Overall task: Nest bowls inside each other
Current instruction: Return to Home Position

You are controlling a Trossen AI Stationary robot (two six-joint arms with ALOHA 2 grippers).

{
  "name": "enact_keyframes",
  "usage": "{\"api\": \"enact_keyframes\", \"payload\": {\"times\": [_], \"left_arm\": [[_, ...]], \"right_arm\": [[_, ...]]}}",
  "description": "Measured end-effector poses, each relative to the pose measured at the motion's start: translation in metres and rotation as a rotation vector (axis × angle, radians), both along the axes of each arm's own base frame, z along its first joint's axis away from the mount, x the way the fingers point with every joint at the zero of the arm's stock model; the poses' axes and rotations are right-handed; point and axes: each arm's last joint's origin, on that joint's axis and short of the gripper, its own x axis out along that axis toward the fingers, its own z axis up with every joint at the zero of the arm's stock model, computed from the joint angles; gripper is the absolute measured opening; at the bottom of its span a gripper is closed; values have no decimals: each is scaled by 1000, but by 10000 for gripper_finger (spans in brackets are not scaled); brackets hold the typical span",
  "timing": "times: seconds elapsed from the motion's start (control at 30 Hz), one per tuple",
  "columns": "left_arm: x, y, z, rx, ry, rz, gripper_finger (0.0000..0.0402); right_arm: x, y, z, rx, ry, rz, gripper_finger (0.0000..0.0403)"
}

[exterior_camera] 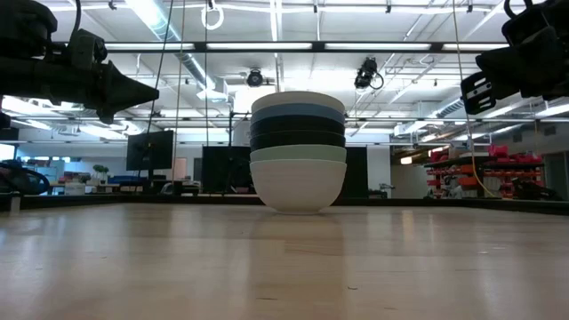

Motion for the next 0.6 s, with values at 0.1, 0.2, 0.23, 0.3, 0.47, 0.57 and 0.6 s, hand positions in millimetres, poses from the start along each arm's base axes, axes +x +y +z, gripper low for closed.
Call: {"api": "enact_keyframes", "payload": {"times": [0.1,0.2,0.23,0.3,0.47,0.57,0.6], "left_arm": [[0,0,0,0,0,0,31],[0,0,0,0,0,0,26],[0,0,0,0,0,0,24],[0,0,0,0,0,0,23],[0,0,0,0,0,0,30],[0,0,0,0,0,0,35],[0,0,0,1,0,0,36]], "right_arm": [[0,0,0,0,0,0,32],[0,0,0,0,0,0,32],[0,0,0,0,0,0,32],[0,0,0,0,0,0,32],[0,0,0,0,0,0,32],[0,0,0,0,0,0,32],[0,0,0,0,0,0,32]]}}
